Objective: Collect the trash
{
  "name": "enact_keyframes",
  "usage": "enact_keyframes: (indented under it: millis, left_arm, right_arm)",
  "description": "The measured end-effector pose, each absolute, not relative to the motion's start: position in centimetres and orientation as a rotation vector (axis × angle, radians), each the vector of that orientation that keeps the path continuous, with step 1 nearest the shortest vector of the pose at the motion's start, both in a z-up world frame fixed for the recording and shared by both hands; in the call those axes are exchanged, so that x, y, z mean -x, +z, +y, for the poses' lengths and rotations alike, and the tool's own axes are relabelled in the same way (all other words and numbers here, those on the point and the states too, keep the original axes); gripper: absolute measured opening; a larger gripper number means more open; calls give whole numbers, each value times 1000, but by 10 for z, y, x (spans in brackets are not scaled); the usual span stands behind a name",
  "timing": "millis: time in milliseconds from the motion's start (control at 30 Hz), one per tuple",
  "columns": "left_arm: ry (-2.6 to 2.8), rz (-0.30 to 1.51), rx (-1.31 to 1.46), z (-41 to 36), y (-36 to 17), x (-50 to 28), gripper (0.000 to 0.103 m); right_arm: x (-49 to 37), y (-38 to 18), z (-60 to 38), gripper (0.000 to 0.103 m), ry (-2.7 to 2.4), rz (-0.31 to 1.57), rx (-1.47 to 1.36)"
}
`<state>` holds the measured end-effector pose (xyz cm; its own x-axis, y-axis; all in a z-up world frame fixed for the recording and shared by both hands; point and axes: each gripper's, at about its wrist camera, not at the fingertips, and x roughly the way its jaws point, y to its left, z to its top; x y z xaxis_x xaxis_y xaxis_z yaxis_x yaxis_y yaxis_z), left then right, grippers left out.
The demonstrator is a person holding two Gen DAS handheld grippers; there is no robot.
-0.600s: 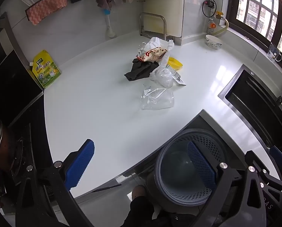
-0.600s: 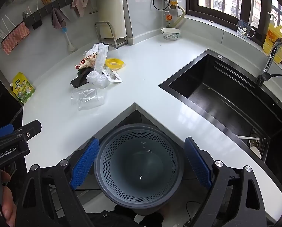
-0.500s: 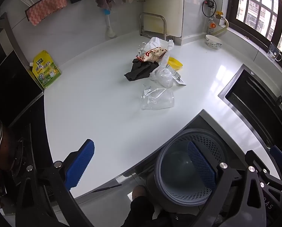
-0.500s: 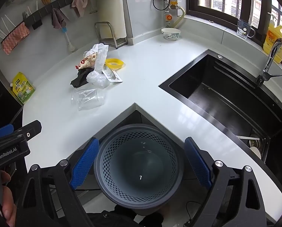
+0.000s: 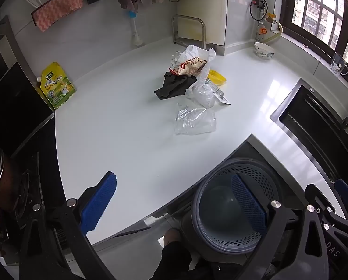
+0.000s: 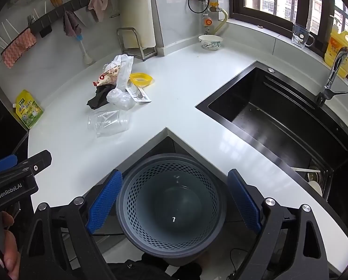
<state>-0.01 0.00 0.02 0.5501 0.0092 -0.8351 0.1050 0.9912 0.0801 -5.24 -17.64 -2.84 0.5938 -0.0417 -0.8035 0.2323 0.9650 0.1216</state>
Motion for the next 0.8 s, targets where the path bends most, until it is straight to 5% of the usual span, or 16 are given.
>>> enact_keyframes:
  millis: [800]
  left_arm:
    - [-57, 983, -126, 2, 3, -5, 97]
  right_arm:
    - [53, -23, -174, 87, -159, 920, -230]
